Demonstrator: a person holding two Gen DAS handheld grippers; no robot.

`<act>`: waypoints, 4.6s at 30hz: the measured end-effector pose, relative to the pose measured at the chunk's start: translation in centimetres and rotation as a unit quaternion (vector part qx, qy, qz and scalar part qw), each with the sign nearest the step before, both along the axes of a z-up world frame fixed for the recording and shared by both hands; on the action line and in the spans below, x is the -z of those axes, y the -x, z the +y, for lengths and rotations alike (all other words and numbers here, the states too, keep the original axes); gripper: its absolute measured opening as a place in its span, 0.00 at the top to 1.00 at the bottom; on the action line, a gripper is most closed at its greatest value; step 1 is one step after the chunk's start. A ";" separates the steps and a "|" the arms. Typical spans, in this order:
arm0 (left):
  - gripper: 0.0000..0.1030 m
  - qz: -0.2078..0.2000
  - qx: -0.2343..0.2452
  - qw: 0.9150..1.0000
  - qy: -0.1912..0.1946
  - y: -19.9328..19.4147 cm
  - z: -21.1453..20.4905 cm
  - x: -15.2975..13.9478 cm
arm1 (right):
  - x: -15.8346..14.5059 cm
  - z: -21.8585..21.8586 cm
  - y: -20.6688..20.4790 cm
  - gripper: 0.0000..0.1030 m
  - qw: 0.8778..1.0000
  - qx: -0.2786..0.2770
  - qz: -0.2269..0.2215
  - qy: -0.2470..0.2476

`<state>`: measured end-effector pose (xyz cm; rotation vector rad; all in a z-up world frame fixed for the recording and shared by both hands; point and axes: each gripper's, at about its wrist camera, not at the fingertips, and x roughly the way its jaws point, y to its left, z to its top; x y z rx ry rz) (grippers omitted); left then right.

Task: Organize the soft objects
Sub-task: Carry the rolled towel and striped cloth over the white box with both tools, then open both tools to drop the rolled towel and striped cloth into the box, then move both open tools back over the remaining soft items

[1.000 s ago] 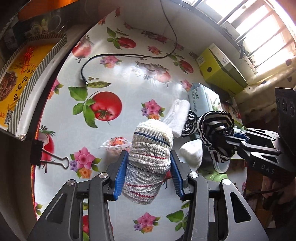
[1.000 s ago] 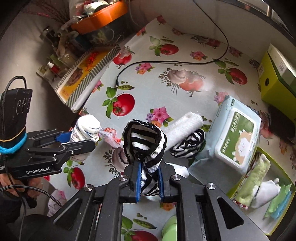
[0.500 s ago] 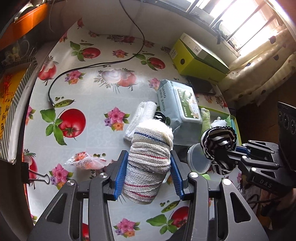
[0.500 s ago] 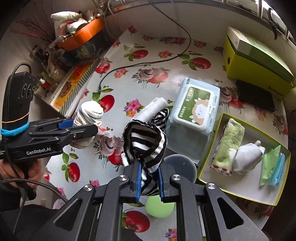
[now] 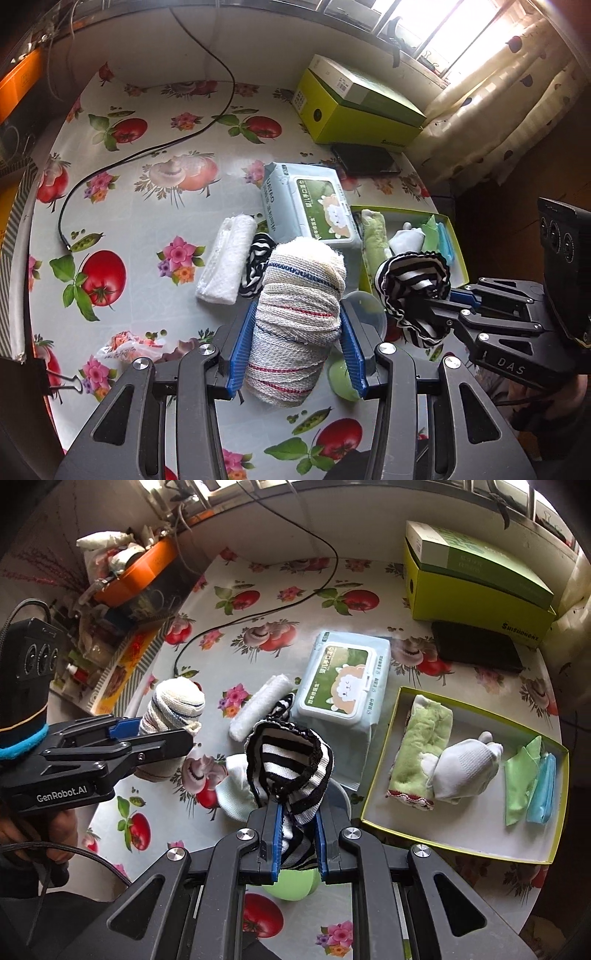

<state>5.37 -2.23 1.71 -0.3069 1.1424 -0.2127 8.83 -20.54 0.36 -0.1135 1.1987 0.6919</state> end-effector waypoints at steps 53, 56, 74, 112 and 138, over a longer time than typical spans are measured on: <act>0.56 0.015 0.141 0.990 -0.017 -6.3 -13.9 0.3 | 5.8 -16.7 -5.8 0.87 0.980 0.198 0.035 0.012; 0.56 0.017 0.144 0.989 -0.019 -6.7 -14.3 0.4 | 6.8 -16.9 -6.5 0.87 0.979 0.197 0.047 0.016; 0.56 0.030 0.146 0.989 -0.022 -7.7 -15.1 1.2 | 8.6 -14.6 -10.5 0.86 0.983 0.175 0.043 0.016; 0.55 0.026 0.268 0.959 -0.094 -9.6 -20.7 5.3 | 7.1 -18.0 -6.0 0.60 0.978 0.199 0.057 -0.020; 0.55 0.027 0.128 0.990 -0.055 -7.4 -12.1 2.3 | 6.8 -11.5 -3.9 0.60 0.990 0.130 0.044 0.022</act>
